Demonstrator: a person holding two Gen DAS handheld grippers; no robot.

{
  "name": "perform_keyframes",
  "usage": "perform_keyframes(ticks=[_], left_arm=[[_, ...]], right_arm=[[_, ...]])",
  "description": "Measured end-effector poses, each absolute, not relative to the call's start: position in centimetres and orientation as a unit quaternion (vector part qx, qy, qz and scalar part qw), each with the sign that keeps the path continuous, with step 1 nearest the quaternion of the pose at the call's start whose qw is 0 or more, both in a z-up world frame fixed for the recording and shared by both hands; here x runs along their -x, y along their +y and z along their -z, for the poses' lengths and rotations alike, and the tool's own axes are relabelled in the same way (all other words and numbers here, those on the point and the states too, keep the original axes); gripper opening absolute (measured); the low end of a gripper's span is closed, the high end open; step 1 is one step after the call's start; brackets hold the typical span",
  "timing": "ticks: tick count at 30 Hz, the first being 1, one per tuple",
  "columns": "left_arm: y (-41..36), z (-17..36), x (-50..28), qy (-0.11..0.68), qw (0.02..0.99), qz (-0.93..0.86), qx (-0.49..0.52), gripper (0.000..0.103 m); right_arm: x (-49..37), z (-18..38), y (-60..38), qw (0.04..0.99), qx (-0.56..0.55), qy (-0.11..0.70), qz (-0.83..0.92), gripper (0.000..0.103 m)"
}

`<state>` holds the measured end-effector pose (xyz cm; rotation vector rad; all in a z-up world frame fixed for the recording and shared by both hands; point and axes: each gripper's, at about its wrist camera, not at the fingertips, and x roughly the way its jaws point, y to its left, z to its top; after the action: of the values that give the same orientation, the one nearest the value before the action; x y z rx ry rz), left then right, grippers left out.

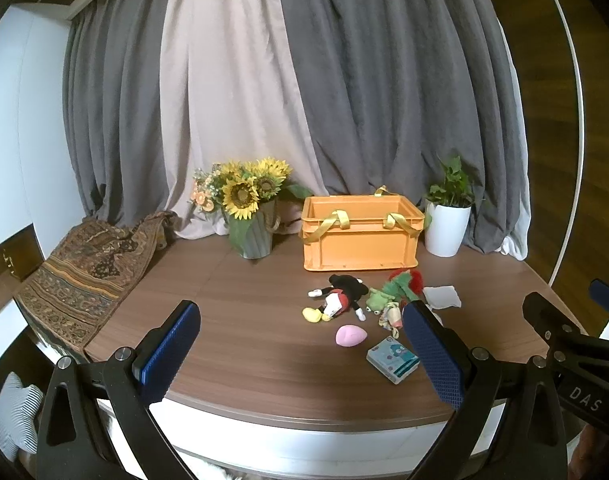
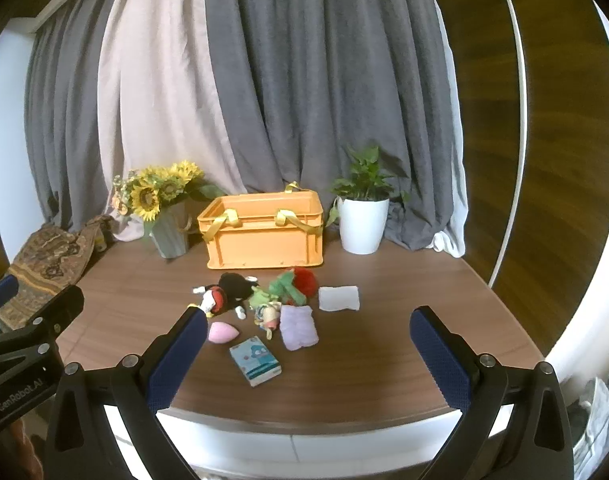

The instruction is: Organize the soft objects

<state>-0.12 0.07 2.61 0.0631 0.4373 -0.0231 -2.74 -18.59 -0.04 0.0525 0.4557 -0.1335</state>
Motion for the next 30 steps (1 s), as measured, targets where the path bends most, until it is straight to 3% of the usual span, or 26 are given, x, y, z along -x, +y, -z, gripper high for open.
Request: perform_keyframes(ticks=[30], left_arm=[[0.0,-1.6,0.5,0.208,0.978,0.011,-0.031,0.103]], right_arm=[[2.5,0.1,-18.8,0.972,-0.028,0.225,0.067,0.103]])
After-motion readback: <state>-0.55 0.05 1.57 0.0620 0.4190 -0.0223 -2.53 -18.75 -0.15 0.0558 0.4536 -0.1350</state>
